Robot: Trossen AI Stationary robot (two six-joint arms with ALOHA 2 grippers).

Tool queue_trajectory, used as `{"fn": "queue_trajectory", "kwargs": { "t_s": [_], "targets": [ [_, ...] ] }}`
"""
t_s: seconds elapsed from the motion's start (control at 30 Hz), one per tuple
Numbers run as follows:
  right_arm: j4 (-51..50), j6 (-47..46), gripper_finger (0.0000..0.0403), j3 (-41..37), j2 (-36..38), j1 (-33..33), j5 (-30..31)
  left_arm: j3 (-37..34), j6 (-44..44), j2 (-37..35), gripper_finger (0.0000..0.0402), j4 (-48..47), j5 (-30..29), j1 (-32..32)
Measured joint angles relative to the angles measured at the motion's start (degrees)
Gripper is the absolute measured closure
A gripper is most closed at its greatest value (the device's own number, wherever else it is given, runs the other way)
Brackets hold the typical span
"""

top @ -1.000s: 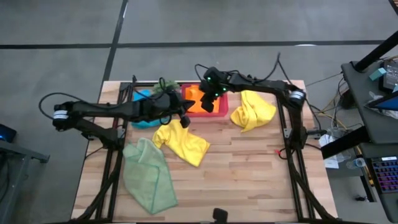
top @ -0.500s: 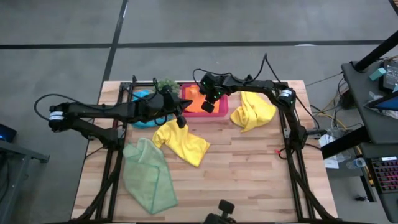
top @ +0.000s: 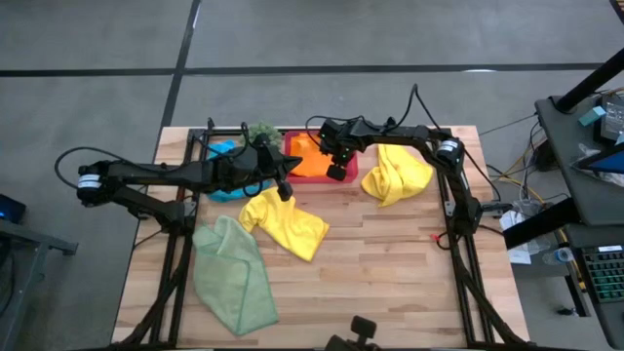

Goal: Fold microfiber towels
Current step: Put the folded orange microfiber towel into the red bin

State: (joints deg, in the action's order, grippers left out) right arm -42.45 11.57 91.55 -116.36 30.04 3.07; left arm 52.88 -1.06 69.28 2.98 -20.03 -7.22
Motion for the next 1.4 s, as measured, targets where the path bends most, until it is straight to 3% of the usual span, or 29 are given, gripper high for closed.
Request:
{"fn": "queue_trajectory", "kwargs": {
  "t_s": [0.27,0.47,0.7,0.9,1.17,1.4],
  "targets": [
    [-3.40,0.10,0.0394,-0.01,1.95,0.00,4.84,0.00,0.00,0.00,0.0401,0.04,0.00,0.02],
    [6.59,-2.02,0.0394,-0.08,3.04,-0.16,-3.49,0.00,0.00,0.00,0.0401,0.58,0.00,0.02],
    [7.65,-1.67,0.0394,-0.23,-0.78,-0.27,-4.52,0.00,-0.02,0.00,0.0401,0.60,0.00,0.04],
    [1.14,-0.08,0.0394,-0.21,-0.78,0.11,1.25,0.00,-0.07,0.00,0.0401,0.61,0.00,0.04],
    [-0.76,1.27,0.0394,-0.24,2.20,0.24,2.32,-0.04,-0.19,0.00,0.0401,0.59,0.00,0.04],
    [2.37,2.50,0.0394,-0.24,4.35,0.10,1.17,-4.24,-10.61,0.00,0.0401,0.62,0.11,2.12]
  ]
}}
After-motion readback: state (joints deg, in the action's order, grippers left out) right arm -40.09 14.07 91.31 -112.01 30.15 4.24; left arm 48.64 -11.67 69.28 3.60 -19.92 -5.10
